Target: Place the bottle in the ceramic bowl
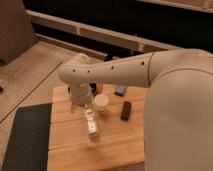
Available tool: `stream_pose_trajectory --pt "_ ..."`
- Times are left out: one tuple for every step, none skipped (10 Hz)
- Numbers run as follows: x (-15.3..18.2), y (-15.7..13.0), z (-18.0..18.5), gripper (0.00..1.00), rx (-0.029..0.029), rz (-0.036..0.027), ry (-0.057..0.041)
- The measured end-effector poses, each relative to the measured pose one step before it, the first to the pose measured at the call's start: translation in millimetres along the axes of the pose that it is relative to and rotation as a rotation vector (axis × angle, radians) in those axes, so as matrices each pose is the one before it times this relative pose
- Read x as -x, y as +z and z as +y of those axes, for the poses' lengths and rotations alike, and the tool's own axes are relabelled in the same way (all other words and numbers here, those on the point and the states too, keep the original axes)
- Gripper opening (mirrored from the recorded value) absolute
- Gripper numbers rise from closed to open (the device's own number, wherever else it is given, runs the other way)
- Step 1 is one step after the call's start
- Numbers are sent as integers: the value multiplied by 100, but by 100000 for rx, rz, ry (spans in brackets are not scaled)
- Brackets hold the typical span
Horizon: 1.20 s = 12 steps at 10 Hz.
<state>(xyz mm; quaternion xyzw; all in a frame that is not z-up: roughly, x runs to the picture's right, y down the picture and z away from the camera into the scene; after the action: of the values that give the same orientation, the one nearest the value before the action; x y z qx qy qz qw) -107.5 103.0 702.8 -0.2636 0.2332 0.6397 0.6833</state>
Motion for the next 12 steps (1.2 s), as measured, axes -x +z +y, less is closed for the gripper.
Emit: stream_pose_trajectory --pt "-1 0 -3 65 -4 0 3" --pt "1 -1 3 65 2 -3 -5" --pt "0 2 0 65 1 3 4" --pt "-1 -1 0 65 0 1 0" --pt "0 0 1 65 -2 -2 -5" --pt "1 -3 2 65 7 -5 -2" --pt "0 0 0 65 1 2 1" --pt "-1 3 -1 65 -3 6 1" --pt "20 1 3 65 -75 -104 -97" --pt "157 7 40 65 -127 -699 -414" --pt "483 65 152 65 322 -1860 -718" --pt "886 701 416 65 1846 -2564 -1713"
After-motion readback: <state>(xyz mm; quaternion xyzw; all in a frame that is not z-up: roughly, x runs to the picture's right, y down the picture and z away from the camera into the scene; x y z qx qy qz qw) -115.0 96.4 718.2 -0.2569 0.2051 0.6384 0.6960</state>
